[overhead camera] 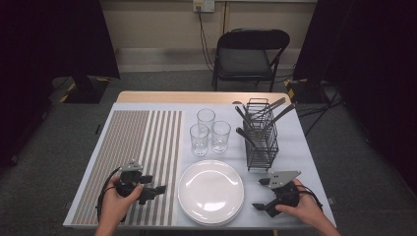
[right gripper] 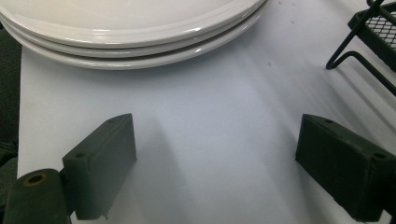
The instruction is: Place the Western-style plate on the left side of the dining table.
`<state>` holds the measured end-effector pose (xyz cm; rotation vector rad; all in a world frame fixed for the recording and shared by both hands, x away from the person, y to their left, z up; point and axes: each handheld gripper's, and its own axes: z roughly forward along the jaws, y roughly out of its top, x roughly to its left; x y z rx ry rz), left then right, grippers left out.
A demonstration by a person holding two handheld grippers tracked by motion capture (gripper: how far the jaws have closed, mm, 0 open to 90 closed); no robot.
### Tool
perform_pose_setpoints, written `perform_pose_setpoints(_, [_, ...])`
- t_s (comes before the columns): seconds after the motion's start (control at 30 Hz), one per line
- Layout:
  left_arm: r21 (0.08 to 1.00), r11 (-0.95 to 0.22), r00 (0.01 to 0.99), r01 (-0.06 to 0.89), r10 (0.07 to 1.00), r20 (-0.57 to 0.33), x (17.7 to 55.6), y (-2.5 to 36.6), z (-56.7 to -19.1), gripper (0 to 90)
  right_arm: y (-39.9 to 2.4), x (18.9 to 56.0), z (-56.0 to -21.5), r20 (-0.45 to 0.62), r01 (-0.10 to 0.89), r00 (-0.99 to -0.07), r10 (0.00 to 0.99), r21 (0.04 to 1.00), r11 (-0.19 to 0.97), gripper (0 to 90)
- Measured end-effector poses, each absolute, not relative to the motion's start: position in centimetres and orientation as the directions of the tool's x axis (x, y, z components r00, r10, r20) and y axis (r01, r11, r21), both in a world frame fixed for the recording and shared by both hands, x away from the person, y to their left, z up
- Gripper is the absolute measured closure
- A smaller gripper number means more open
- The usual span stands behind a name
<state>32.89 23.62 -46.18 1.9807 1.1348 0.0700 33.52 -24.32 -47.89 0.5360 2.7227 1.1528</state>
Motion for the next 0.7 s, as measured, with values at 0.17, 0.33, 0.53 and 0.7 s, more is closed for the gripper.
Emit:
perform_pose_setpoints(0.17, [0.673,-0.249,0.592,0.696,0.730,-0.342,33.06,23.39,-46.27,20.7,-24.32,33.50,-47.87,0.013,0.269,-0.927,0.374,0.717,0.643,11.7])
perform_pose_setpoints(0.33, [0.666,-0.231,0.568,0.709,0.747,-0.346,33.12,23.49,-46.18,19.9,-24.33,33.54,-47.79,0.016,0.275,-0.925,0.379,0.717,0.641,13.1])
perform_pose_setpoints(0.53, [0.664,-0.217,0.557,0.716,0.750,-0.356,33.29,23.37,-46.09,19.5,-24.22,33.50,-47.54,0.027,0.279,-0.926,0.378,0.722,0.633,13.3])
perform_pose_setpoints(0.7, [0.658,-0.206,0.551,0.724,0.746,-0.373,33.28,23.21,-46.17,19.2,-23.79,33.34,-47.23,0.035,0.285,-0.924,0.380,0.726,0.626,13.2])
